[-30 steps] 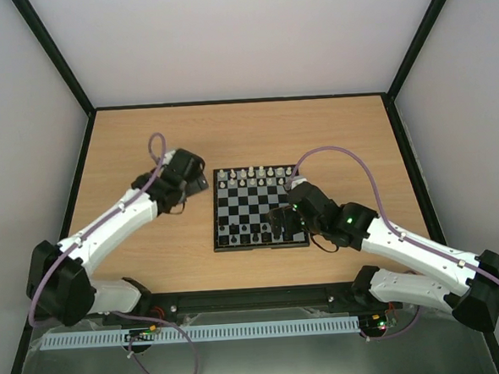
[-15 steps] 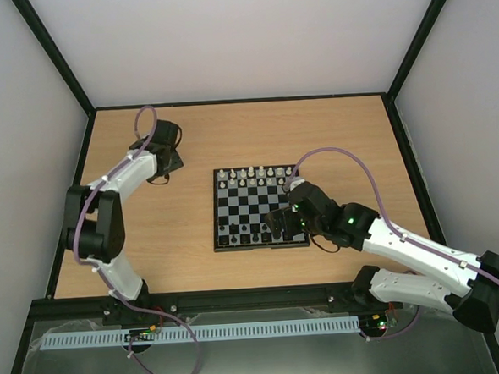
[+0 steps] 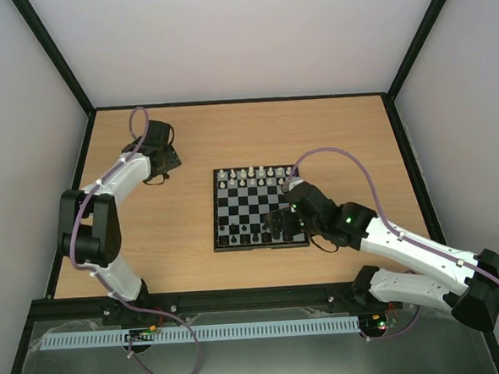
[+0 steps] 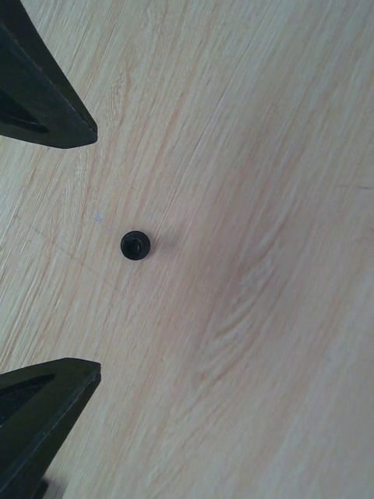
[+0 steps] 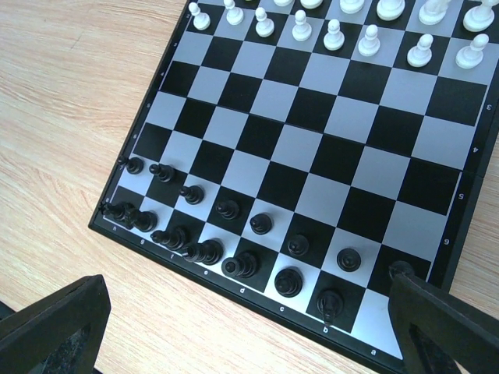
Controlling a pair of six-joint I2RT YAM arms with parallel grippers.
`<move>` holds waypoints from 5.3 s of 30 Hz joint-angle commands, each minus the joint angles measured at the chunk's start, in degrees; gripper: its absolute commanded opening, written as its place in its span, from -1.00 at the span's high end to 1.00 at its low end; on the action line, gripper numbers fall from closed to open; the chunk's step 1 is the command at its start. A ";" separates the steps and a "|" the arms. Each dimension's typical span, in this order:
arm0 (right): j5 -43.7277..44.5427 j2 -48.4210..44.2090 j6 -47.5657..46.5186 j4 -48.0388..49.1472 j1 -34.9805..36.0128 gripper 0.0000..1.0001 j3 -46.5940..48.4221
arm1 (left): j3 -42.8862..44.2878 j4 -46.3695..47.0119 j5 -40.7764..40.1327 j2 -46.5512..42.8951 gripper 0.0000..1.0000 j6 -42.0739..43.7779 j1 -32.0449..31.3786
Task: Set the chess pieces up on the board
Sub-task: Pick up the chess piece at the center of the board, then place the chess piece on the chessboard.
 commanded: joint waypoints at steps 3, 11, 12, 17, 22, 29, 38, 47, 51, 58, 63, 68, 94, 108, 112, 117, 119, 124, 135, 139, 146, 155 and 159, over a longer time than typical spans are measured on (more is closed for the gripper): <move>1.07 -0.15 -0.16 -0.76 -0.30 -0.97 -0.18 | -0.91 0.08 0.54 -5.80 -0.60 1.30 0.00; 2.28 -0.93 0.46 -1.25 -0.29 -0.97 -0.09 | -0.74 -0.39 -0.08 -8.50 -0.99 2.22 0.00; 2.24 -0.96 0.48 -1.38 -0.27 -0.97 -0.08 | -0.25 -0.70 -0.12 -7.87 -0.99 2.18 0.00; 1.61 -1.97 0.61 -1.31 -0.32 -0.97 -0.34 | 3.07 -2.52 -2.29 -3.23 -0.99 2.19 0.08; 1.20 -1.91 0.31 -1.24 -0.32 -0.97 -0.21 | 5.37 -2.36 -3.21 1.18 -0.99 2.44 0.93; 0.92 -2.45 0.14 -0.84 -0.33 -0.97 -0.44 | 7.07 -1.42 -0.85 6.94 -0.94 3.35 2.11; 0.18 -2.43 -0.04 -0.75 -0.32 -0.97 -0.50 | 6.45 0.82 1.52 11.81 -0.31 3.48 2.46; 0.11 -2.33 -0.10 -0.32 -0.27 -0.97 -0.61 | 6.31 1.21 2.38 13.86 0.08 3.77 2.46; 0.02 -2.28 -0.13 -0.25 -0.33 -0.97 -0.61 | 5.99 1.06 2.42 13.75 0.20 3.89 2.46; -0.30 -2.37 -0.14 -0.05 -0.32 -0.97 -0.78 | 4.79 1.25 2.66 13.41 0.38 3.85 2.46; -0.36 -2.37 -0.22 0.01 -0.25 -0.97 -0.87 | 4.24 1.28 2.79 13.39 0.43 3.86 2.48; -0.35 -2.37 -0.16 0.10 -0.28 -0.97 -0.87 | 3.49 1.40 2.86 13.11 0.45 3.85 2.46; 3.18 -6.33 1.74 -5.10 -0.31 -0.97 3.47 | 10.67 -14.89 5.91 0.08 0.76 9.21 -14.58; 0.03 -18.19 4.97 -11.32 -0.33 -0.97 15.85 | 25.96 -23.25 9.23 4.83 0.74 9.12 -36.93; -2.02 -19.32 6.58 -10.20 -0.33 -0.97 17.09 | 31.36 -23.92 9.63 9.25 0.74 8.73 -42.50; -4.71 -20.12 6.95 -9.78 -0.33 -0.97 18.71 | 38.25 -25.82 10.04 15.91 0.74 8.97 -47.98; -5.24 -20.01 7.15 -9.89 -0.32 -0.97 19.12 | 40.61 -26.86 10.14 18.24 0.74 9.24 -49.57; -5.23 -20.19 7.13 -10.07 -0.32 -0.97 19.47 | 42.54 -28.07 10.65 21.73 0.73 9.47 -52.68; -6.66 -21.10 6.37 -8.32 -0.33 -0.97 21.34 | 35.59 -23.79 13.13 24.14 0.73 8.82 -56.87; -7.16 -22.47 6.41 -6.66 -0.31 -0.97 21.18 | 35.36 -22.17 14.34 25.28 0.73 8.86 -57.54; -6.04 -22.59 6.23 -6.82 -0.31 -0.97 21.07 | 35.43 -21.04 14.94 27.05 0.72 8.95 -58.01; -5.63 -22.85 6.12 -7.29 -0.31 -0.97 20.51 | 35.51 -20.98 12.47 29.35 0.72 8.86 -57.42; -5.39 -22.95 6.07 -7.65 -0.24 -0.97 20.41 | 35.51 -20.64 11.73 29.35 0.72 8.95 -57.16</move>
